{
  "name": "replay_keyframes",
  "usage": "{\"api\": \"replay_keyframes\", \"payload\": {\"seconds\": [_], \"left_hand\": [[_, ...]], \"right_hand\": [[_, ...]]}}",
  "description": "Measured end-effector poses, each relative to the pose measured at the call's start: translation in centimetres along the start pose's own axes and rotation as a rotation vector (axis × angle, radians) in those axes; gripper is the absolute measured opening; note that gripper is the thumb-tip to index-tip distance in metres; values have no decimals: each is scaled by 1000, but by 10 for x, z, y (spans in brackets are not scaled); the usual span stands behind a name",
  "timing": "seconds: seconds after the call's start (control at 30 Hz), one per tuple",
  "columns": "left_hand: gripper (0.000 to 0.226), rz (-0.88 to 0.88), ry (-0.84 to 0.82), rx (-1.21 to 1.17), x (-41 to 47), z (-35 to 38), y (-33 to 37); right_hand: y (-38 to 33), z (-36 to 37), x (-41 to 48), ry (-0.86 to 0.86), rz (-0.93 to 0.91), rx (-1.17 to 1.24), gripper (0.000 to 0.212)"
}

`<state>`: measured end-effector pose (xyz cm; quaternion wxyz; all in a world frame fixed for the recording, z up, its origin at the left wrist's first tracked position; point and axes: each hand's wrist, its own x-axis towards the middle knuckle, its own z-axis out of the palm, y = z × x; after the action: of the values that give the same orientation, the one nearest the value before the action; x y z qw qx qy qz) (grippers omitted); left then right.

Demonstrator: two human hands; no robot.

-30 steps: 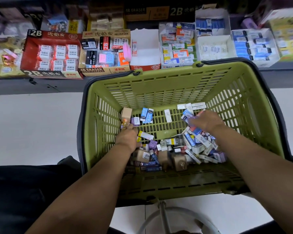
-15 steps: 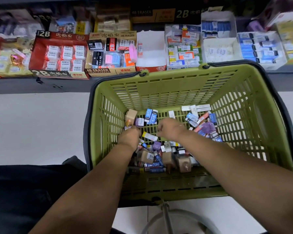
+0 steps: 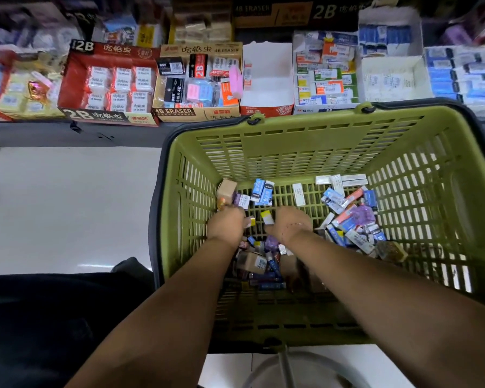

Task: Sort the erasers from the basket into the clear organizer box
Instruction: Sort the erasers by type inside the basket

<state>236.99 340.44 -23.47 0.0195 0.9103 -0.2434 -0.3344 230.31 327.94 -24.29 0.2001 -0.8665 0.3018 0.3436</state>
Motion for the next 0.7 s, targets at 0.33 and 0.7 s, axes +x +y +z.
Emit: {"api": "replay_keyframes", "payload": {"seconds": [0.33,0.7], "left_hand": [[24,-115,-14,-456,1,18,20],[14,-103,120,-191,-4,14,24]], "right_hand": [[11,-1,0,-66,2,202,29],[19,12,10,61,-36,577,13]]}}
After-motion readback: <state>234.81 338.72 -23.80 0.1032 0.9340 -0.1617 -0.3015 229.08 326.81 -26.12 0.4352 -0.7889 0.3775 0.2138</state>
